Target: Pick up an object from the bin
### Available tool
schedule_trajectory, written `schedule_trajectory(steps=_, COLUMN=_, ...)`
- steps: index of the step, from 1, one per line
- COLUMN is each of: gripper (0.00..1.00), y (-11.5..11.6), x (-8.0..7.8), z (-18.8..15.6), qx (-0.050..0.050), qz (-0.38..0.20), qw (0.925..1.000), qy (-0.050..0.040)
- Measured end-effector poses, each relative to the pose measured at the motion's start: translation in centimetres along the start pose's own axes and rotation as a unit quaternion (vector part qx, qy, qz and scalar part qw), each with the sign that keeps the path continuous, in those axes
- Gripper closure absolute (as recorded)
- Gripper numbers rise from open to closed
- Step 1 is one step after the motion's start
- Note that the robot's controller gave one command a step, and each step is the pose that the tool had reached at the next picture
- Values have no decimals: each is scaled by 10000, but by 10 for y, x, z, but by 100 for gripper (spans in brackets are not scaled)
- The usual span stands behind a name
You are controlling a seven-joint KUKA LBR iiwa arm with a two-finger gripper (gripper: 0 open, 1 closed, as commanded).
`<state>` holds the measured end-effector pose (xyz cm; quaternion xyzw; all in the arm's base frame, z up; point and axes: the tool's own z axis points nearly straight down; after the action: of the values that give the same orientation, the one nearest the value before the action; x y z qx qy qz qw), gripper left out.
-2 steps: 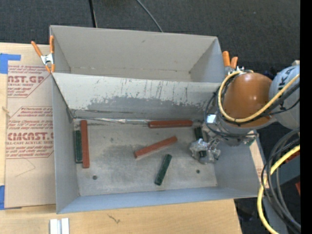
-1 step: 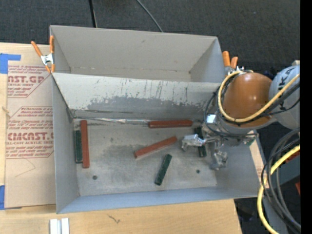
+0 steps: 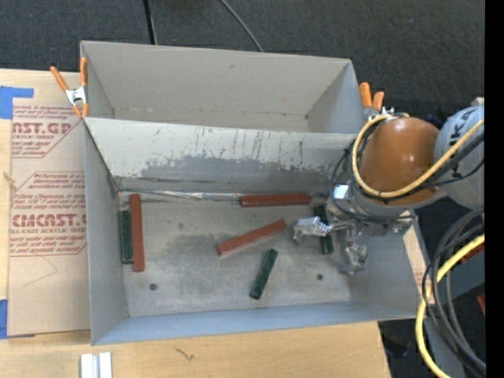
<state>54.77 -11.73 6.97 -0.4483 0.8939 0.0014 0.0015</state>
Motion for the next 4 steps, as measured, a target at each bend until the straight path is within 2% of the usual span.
schedule_trajectory(steps=1, gripper=0, y=25, x=-48, z=-34, qx=-6, qz=221, qw=9998, qy=17)
schedule_trajectory(steps=2, gripper=0, y=47, x=-86, z=-52, qx=11, qz=424, qw=9991, qy=-15)
schedule_trajectory(steps=3, gripper=100, y=90, x=-64, z=1, qx=-2, qz=-82, qw=10000, qy=14)
schedule_trajectory(steps=4, gripper=100, y=90, x=-64, z=1, qx=-2, qz=-83, qw=10000, qy=14)
